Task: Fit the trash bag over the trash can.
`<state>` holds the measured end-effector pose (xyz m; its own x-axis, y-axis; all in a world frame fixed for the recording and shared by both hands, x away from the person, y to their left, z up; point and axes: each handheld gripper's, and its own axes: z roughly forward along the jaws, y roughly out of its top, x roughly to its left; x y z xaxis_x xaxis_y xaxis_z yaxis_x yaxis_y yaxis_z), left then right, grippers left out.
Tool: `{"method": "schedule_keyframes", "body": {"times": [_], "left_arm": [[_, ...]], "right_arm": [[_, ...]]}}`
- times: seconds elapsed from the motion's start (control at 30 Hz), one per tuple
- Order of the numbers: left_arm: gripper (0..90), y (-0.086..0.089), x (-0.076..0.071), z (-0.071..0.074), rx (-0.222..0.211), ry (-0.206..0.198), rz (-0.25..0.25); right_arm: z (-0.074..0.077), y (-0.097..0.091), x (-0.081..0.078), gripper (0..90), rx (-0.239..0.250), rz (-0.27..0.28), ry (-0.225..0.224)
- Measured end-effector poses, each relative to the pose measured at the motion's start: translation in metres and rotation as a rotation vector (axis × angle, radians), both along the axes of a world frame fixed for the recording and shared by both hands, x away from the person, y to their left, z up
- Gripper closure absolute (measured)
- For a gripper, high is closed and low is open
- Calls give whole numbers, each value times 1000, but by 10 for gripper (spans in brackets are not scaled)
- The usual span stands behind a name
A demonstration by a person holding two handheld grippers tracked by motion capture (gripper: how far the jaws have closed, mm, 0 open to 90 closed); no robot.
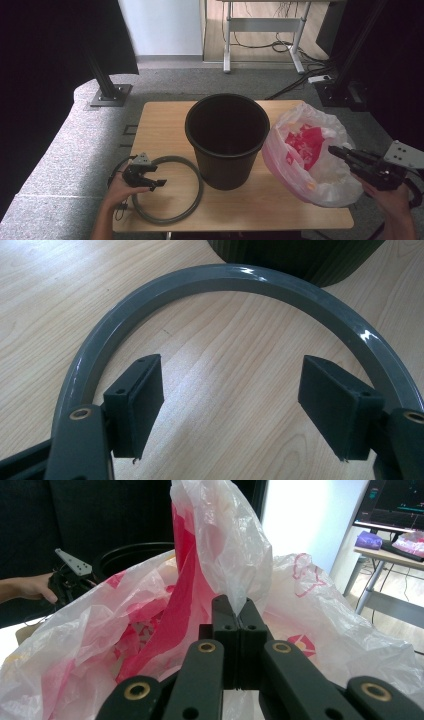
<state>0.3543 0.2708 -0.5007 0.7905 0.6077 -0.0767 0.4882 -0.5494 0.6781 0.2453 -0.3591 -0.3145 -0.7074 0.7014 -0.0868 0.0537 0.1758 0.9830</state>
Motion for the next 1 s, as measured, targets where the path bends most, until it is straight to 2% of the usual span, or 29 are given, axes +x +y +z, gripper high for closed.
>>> {"method": "schedule_keyframes", "body": {"times": [0.3,1.0], "left_arm": [[262,2,0,-1,-2,2,5],[263,4,0,-1,-6,3,7]], "right_arm": [[14,11,6,891,-3,11,-15],[25,39,32,891,-10,41,-1]]}}
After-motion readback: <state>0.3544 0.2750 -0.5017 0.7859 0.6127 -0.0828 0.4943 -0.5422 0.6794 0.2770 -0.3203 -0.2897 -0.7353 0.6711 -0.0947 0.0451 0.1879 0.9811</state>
